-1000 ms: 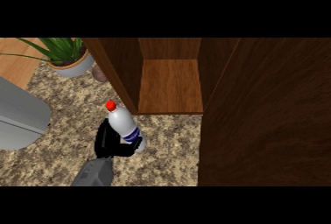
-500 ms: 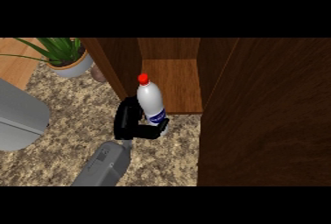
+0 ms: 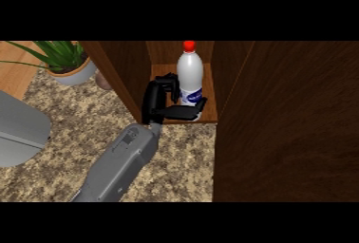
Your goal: Pick up the bottled water, place it into the cabinet and close the cabinet
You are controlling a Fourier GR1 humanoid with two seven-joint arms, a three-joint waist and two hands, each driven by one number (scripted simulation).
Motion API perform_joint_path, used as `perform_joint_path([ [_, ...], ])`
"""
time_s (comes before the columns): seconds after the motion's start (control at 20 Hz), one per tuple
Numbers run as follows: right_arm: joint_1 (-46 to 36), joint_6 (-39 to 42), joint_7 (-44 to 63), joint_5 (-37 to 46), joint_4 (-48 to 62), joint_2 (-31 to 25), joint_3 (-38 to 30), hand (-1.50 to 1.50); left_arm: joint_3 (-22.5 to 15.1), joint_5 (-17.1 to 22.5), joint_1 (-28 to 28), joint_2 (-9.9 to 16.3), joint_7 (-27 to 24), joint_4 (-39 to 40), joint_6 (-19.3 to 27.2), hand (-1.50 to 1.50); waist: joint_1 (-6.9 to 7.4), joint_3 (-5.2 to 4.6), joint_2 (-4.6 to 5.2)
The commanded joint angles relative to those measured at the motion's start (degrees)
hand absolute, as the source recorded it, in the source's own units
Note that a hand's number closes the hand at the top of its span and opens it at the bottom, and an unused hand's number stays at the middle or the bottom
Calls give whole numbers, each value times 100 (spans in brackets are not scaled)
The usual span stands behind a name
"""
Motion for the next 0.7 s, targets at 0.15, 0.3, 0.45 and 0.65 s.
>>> perform_joint_path([
  [0.15, -224, 34, 184, -391, -132, 36, -167, -150, 118, 490, -1335, 0, 314, 1311, 482, 150, -96, -1, 39],
  [0.3, -248, 138, 204, -635, -150, -19, -378, -150, 379, 517, -1727, 0, 256, 1918, 313, 150, -105, 1, 54],
  [0.45, 39, 246, 153, -704, -356, -32, -400, -150, 94, 19, -1733, 32, -85, 2466, 486, 150, -169, 2, 54],
  [0.65, -220, 253, 221, -698, -185, -20, -488, -150, 205, -82, -2189, 81, 89, 3236, 742, 150, -153, 1, 93],
])
